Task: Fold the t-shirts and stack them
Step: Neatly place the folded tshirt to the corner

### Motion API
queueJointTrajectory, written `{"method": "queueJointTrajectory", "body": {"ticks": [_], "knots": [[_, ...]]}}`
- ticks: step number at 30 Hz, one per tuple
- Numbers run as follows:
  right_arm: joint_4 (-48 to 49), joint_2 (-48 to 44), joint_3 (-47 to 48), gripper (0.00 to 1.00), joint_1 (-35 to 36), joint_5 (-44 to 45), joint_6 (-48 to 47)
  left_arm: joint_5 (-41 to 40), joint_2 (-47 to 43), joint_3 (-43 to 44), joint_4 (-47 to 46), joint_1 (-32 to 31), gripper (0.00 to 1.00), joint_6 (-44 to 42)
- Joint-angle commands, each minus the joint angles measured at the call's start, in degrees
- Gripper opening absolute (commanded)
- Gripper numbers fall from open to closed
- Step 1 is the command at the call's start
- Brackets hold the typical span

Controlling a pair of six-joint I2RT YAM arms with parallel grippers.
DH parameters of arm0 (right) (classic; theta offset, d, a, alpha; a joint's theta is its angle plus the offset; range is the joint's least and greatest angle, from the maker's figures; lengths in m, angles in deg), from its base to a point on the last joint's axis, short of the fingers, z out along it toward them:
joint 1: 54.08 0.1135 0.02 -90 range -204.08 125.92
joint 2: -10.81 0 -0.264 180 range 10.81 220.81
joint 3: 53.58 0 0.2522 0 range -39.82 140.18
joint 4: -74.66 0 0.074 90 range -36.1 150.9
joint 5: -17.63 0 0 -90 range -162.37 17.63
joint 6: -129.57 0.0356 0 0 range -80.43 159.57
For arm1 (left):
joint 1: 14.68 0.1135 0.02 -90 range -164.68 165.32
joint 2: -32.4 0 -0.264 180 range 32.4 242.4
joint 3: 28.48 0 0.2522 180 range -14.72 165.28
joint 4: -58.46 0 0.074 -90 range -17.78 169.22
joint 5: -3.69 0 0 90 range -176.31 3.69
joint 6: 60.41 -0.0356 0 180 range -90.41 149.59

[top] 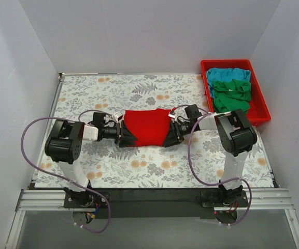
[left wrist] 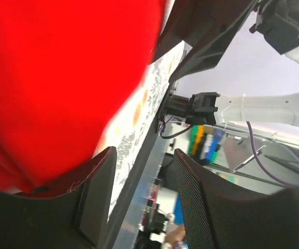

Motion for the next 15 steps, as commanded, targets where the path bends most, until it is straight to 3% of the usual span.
{"method": "queueJointTrajectory", "body": {"ticks": [1,3,7,12,15], "knots": [[-4.3,-9.14,3.53,0.46,-0.93,0.71,-6.31,2.78,-12.28,3.48,7.77,0.75,0.47,-7.48],[-4.31,-9.96,8.34,0.46,-1.89,0.08,-6.05,1.91,-14.17,7.95,8.21,0.75,0.47,-8.01],[-4.04,-4.7,18.37,0.46,-2.43,2.63,-6.14,-1.42,-8.65,15.51,6.99,0.84,0.45,-7.32],[-1.85,6.09,28.31,0.43,-2.51,3.6,-5.0,-5.21,2.25,20.19,-8.35,1.72,0.44,1.73],[1.21,11.63,31.57,0.43,-2.6,4.21,-3.33,-6.36,8.92,24.05,-11.99,2.42,0.44,3.94]]}}
